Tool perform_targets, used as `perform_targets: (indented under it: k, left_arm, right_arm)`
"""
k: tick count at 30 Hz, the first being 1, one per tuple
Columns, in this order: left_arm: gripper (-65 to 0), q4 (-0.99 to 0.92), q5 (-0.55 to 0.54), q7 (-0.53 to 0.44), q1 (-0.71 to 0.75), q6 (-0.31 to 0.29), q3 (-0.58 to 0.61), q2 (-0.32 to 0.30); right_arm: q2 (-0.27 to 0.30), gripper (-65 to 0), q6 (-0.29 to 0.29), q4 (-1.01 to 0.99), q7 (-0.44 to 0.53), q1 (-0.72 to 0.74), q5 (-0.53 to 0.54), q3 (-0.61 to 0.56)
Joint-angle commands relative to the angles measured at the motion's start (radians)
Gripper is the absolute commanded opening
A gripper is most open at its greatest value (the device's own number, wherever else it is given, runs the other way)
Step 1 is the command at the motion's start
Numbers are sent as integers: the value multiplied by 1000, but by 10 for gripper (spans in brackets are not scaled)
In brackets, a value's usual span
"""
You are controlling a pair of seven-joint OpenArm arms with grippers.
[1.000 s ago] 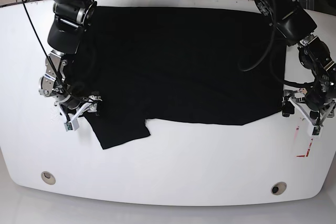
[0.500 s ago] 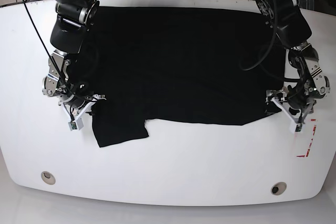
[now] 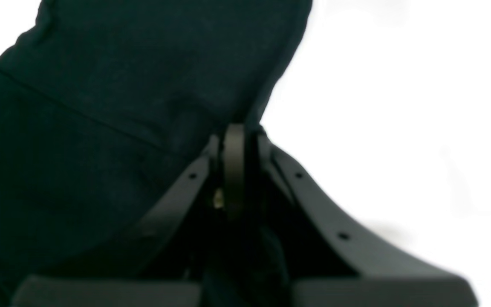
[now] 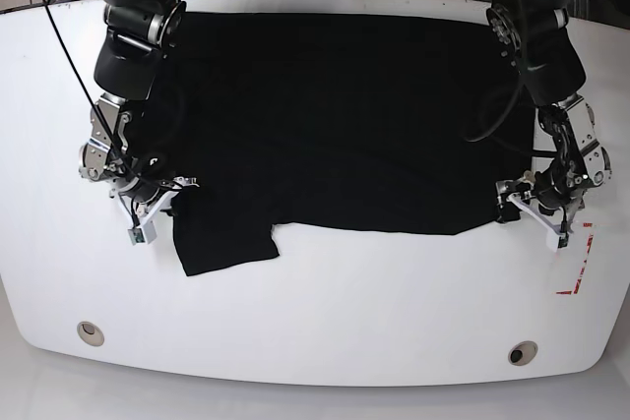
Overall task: Layout the t-shirt on the table in an organized manner, then fold the t-shirt properly
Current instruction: 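Release the edge and move both grippers to the shirt's hem corners, then grasp the hem and fold it over toward the collar with both grippers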
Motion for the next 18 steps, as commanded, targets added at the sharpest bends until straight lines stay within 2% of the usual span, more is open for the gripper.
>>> perform_targets:
  k: [1, 11, 18]
  left_arm:
    - [-78, 9, -11, -24, -30, -2, 0, -25]
    - [-78, 1, -16, -35, -25, -4, 77, -31]
    - [-96, 1, -17, -35, -25, -4, 115, 9]
  right_arm:
    - [10, -636, 6, 11, -6, 18, -9, -2]
    - [10, -636, 6, 11, -6, 18, -9, -2]
    - [10, -634, 6, 11, -6, 18, -7, -2]
